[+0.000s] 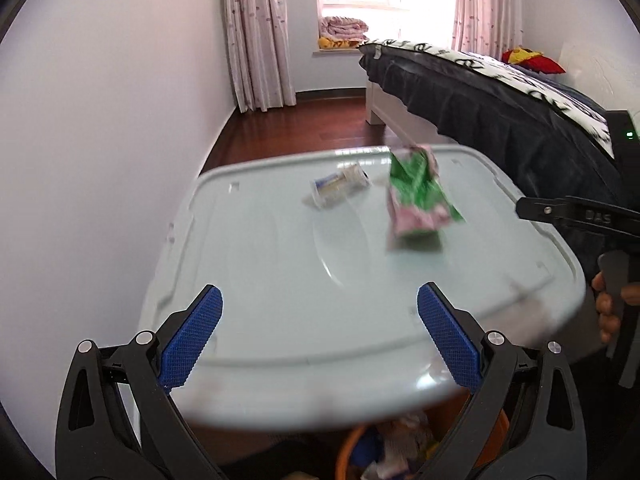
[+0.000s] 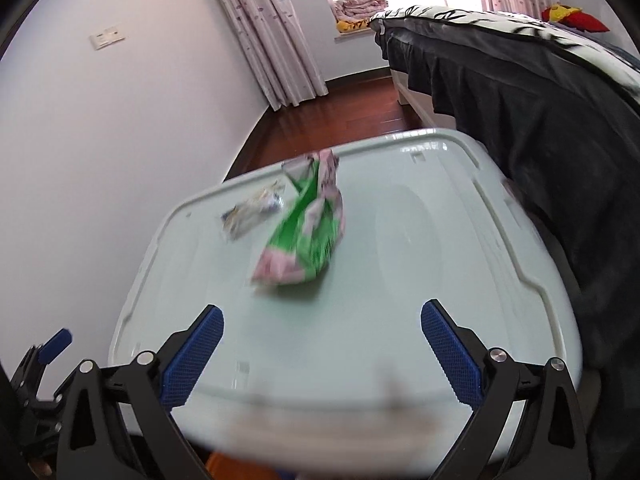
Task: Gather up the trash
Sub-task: 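Grasp the green-pink wet-wipes pack with the right tool, then grasp the clear snack wrapper with the left tool while the right tool holds the wipes pack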
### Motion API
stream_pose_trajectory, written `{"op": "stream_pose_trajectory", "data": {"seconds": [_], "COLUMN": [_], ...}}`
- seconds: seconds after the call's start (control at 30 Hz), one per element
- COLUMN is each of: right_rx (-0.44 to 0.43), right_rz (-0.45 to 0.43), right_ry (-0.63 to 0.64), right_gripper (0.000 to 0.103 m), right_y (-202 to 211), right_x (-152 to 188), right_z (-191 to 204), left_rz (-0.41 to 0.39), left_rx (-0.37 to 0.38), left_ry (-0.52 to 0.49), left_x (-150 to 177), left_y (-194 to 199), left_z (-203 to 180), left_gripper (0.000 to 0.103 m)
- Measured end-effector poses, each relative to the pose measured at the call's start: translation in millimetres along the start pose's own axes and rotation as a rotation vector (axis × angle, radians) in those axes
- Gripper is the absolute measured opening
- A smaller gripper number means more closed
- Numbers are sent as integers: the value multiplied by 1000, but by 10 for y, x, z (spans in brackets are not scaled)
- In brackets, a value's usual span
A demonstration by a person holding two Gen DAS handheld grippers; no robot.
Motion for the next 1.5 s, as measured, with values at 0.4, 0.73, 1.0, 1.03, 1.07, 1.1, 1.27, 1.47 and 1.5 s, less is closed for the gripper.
{"op": "stream_pose_trajectory", "data": {"seconds": [0.4,0.73,1.0,1.03,1.07,1.1,1.27,1.47,1.5], "right_rx": [113,276,187,177,164,147,97,70,73], "right_rz": [131,176,210,200,184,167,87,67,63], "right_ry": [28,194,189,183,173,157,45,-45,-48], "right_gripper": [97,75,74,74,74,74,75,75,75], "right_y": [-1335,-1855,-1388,-1281,-1137,-1030,-573,-586,-594], "right_x": [-550,-376,-247,-249,-244,-260,-127,-115,-134], "right_z": [473,664,374,333,284,254,-20,-202,-219], "left_rz": [49,93,163,171,176,179,181,247,250], "left_rx": [-20,-2,40,49,61,75,163,269,281], "left_ry": [36,5,40,38,40,42,-4,-167,-178], "left_x": [-236,-157,-88,-86,-95,-113,-388,-661,-700], "left_y": [-694,-772,-927,-955,-988,-1018,-1307,-1836,-1904], "left_z": [427,367,402,398,393,385,309,116,105], "left_gripper": [95,96,96,96,96,96,96,96,96]}}
Point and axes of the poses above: each gripper's, at about its wrist camera, not at the fingertips, and y roughly against the way its jaws point, z to its left, x to its underside, the point moved 9 cm from there along -y, roughly the way its jaws point, and after that the axes turned 10 degrees about x, right-handed, at the moved point
